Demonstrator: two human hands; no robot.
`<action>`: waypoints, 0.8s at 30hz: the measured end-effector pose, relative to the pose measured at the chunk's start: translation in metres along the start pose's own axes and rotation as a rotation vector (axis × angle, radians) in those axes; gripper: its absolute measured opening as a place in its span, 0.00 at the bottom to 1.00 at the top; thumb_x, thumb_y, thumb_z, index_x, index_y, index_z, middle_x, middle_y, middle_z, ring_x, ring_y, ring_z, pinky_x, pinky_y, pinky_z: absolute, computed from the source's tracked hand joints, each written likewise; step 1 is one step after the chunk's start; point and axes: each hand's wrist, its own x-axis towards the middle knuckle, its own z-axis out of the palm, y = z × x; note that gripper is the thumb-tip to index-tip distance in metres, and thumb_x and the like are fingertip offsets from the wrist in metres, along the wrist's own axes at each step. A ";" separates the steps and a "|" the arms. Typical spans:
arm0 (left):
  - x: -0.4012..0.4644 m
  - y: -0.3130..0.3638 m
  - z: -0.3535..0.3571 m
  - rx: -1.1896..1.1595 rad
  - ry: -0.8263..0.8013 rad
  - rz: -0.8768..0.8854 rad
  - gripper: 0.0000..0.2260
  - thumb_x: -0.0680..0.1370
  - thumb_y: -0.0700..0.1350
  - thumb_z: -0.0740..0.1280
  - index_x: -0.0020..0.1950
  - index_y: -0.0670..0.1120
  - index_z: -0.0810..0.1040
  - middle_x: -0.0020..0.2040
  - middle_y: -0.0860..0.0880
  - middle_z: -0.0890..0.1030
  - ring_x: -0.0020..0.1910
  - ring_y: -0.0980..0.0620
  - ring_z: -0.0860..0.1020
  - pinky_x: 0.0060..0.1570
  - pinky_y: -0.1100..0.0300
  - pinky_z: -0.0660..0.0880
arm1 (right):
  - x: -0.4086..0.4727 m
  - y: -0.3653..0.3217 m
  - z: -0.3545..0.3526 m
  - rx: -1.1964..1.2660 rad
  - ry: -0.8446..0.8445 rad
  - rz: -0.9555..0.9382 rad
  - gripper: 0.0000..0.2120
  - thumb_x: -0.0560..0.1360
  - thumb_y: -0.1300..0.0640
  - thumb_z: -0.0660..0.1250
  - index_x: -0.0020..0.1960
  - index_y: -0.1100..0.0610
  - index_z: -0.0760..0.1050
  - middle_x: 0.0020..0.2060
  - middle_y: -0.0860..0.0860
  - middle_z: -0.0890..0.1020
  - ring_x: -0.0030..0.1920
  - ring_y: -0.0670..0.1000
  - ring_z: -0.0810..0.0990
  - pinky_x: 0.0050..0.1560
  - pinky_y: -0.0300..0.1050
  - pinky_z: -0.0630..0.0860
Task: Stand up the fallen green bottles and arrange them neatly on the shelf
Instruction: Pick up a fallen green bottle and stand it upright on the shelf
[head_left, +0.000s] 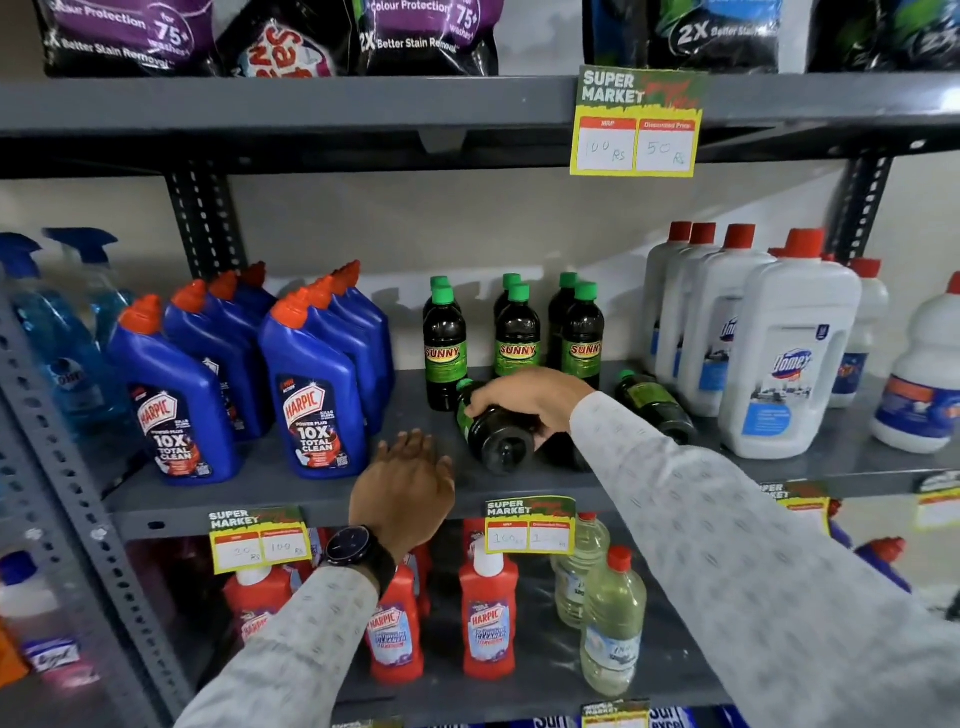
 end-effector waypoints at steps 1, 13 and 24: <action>0.000 -0.001 0.001 0.020 -0.008 0.011 0.28 0.84 0.52 0.41 0.77 0.41 0.66 0.79 0.41 0.68 0.79 0.44 0.64 0.78 0.45 0.59 | -0.003 -0.003 -0.005 0.040 0.031 -0.031 0.16 0.70 0.49 0.78 0.52 0.56 0.79 0.44 0.56 0.85 0.38 0.55 0.86 0.29 0.45 0.81; 0.001 0.001 0.000 -0.035 -0.008 -0.029 0.27 0.85 0.53 0.45 0.79 0.41 0.64 0.79 0.41 0.67 0.79 0.44 0.64 0.79 0.47 0.58 | -0.011 0.024 0.041 0.323 0.610 -0.564 0.29 0.71 0.51 0.79 0.62 0.46 0.64 0.53 0.46 0.82 0.54 0.50 0.83 0.55 0.52 0.80; 0.001 0.001 0.001 -0.038 0.009 -0.034 0.26 0.85 0.53 0.47 0.79 0.43 0.66 0.80 0.44 0.67 0.79 0.48 0.64 0.80 0.50 0.57 | 0.009 0.051 0.061 0.246 0.624 -0.530 0.32 0.67 0.42 0.79 0.61 0.41 0.62 0.54 0.42 0.79 0.53 0.46 0.81 0.52 0.46 0.78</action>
